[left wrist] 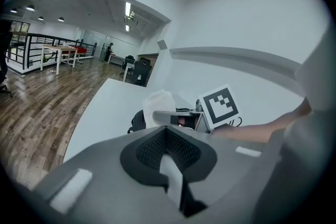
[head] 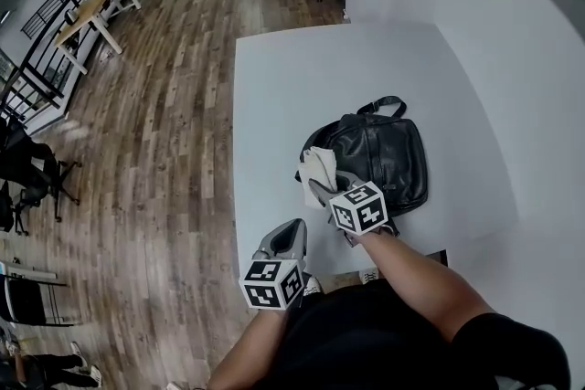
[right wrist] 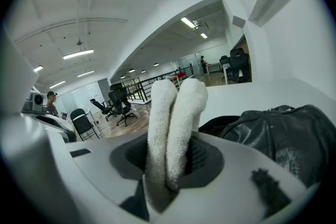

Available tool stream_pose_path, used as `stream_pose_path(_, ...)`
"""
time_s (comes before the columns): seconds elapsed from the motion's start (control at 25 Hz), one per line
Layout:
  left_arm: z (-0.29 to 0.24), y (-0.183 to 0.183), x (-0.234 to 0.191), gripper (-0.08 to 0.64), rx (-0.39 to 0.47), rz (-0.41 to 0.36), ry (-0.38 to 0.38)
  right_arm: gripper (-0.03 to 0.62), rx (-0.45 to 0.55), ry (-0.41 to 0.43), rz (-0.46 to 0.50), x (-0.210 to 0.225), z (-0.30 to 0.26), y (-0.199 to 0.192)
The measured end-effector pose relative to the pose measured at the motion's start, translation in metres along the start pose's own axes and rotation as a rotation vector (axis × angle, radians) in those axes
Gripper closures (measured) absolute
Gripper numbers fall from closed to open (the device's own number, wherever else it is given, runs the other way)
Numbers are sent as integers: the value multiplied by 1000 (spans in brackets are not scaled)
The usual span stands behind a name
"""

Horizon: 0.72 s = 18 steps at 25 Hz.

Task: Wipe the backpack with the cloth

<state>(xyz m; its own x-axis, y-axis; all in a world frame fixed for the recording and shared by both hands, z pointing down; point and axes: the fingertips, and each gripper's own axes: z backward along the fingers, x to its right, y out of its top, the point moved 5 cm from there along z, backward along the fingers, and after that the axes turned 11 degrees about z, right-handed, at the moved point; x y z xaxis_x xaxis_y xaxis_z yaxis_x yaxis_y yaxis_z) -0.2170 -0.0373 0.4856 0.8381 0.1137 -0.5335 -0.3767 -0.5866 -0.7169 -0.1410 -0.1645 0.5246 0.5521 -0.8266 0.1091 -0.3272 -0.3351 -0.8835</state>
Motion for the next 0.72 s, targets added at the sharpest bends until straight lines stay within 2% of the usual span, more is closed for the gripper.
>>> stream_pose_path(0.28, -6, 2, -3, 552, 2, 1, 2, 465, -46, 1, 3, 5, -8, -7)
stream_pose_path(0.72, -15, -1, 5, 552, -30, -17, -35, 465, -68, -26, 1, 8, 7, -18)
